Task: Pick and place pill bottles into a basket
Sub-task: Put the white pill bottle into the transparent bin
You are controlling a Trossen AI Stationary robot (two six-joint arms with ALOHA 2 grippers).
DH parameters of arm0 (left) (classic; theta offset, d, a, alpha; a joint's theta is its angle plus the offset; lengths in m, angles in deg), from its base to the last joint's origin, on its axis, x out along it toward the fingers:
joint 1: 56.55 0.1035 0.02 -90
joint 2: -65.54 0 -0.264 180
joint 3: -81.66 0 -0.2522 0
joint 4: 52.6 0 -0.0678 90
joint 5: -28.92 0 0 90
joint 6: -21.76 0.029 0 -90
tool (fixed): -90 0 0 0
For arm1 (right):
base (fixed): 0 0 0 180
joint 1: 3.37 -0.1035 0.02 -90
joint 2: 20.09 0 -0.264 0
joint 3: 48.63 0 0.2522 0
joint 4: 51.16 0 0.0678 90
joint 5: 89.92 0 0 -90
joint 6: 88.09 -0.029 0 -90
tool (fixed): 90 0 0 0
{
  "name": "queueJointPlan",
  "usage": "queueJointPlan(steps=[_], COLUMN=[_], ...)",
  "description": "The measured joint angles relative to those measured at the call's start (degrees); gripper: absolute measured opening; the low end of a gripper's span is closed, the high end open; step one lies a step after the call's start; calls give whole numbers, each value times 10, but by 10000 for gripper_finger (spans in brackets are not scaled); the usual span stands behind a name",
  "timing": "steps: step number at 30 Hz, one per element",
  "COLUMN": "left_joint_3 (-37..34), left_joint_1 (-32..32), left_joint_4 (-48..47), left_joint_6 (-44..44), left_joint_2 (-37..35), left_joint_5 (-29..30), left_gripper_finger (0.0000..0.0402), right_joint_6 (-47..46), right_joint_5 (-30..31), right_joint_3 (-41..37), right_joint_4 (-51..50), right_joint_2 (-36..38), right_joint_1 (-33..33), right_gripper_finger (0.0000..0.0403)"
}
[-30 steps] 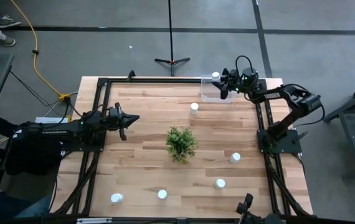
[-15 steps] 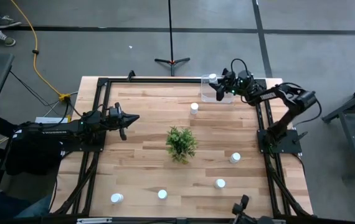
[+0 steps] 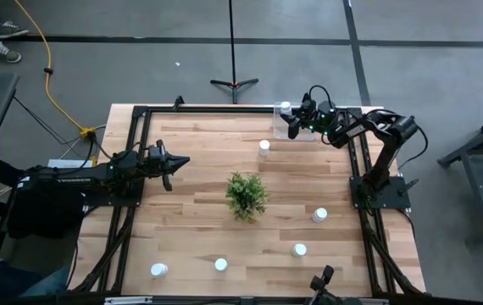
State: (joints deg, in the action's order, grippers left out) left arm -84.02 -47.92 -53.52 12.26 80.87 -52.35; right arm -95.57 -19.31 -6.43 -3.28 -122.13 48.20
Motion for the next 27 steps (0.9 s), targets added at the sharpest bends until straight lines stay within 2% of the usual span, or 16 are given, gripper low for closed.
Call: queueJointPlan(steps=[11,18,23,27], left_joint_3=[0,0,0,0], left_joint_1=[0,0,0,0], left_joint_4=[-5,-6,-6,-6], left_joint_6=[-13,-13,-13,-13], left_joint_2=[0,0,0,0], left_joint_5=[4,3,5,5], left_gripper_finger=[31,22,35,22], right_joint_6=[-10,28,-19,-21], right_joint_5=[26,-6,-6,-4], right_joint_3=[0,0,12,31], right_joint_4=[9,8,1,-14], right_joint_2=[-21,-21,-21,-21], right_joint_1=[0,0,0,-15], right_gripper_finger=[149,149,149,149])
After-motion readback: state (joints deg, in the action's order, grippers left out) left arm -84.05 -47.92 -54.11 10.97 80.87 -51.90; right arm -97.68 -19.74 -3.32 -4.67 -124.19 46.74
